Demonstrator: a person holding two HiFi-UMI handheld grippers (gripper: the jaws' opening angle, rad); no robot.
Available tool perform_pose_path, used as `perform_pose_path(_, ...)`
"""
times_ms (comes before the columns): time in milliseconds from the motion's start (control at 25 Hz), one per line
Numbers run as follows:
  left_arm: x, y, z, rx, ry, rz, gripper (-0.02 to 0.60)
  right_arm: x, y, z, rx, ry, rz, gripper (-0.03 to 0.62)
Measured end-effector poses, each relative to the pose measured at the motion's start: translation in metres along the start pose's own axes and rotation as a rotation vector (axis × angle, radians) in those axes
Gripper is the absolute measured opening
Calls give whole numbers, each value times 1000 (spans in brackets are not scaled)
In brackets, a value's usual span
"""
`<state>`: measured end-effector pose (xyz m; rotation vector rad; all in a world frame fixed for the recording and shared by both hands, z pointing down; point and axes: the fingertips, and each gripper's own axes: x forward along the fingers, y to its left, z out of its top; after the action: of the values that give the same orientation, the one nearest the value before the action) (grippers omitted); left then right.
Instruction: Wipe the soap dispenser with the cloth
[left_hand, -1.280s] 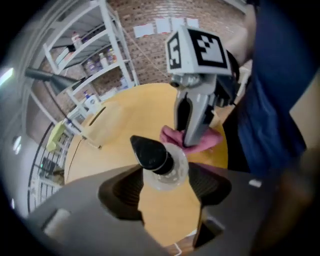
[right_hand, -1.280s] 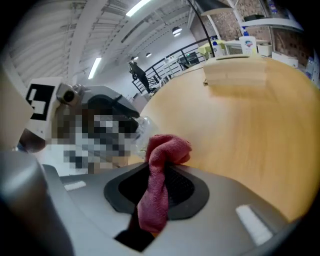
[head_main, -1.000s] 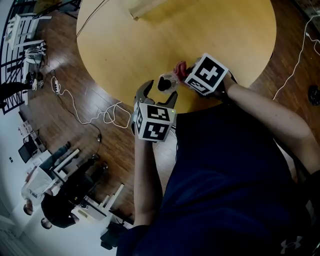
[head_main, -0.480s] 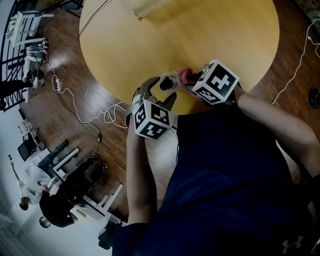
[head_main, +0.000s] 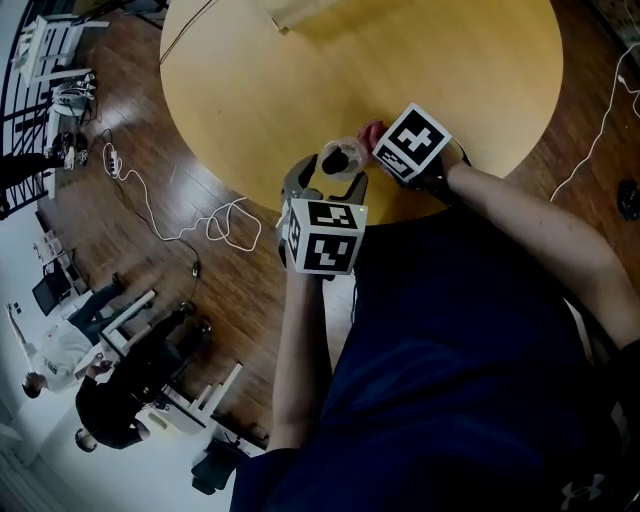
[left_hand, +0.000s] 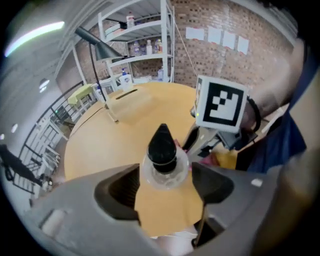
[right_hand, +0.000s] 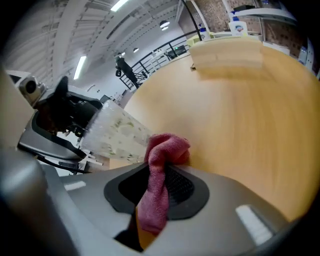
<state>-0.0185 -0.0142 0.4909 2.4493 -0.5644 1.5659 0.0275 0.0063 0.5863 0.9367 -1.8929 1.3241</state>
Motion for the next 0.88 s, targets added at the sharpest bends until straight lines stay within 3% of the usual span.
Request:
perform_pose_path(160,5,3,-8,130,44,-6,311,1,9,-1,8,10,23,94)
perform_pose_path(400,2,1,-5,460,45,-116,308,-62,58,19,-43,-125,148,94)
perform_pose_path(480,1,0,-8,517,62,-125,309,-71,66,23,-63,-150,157,94)
perform_pose_path(520,1,0,-8,492,72,-123,309,-69,63,21,-68,-145,153,94)
perform_pose_path(560,0,0,-6,415,77,-119,309,-62,56,18,-67,-129,143,94)
perform_pose_path(680,-6,6,2,38,43,-94,310,-30,27,10,-29,-66,92,94)
perform_pose_path(720,-6,7,3,-19,35,-74,310,-21,19,9,-15,-48,70,94)
perform_pose_path(800,-3,6,-1,-5,44,-40,311,-5,7,7,14,-16,35,94)
perform_pose_path(880,2,4,-5,68,62,-29,307,3,4,2,38,3,31,94)
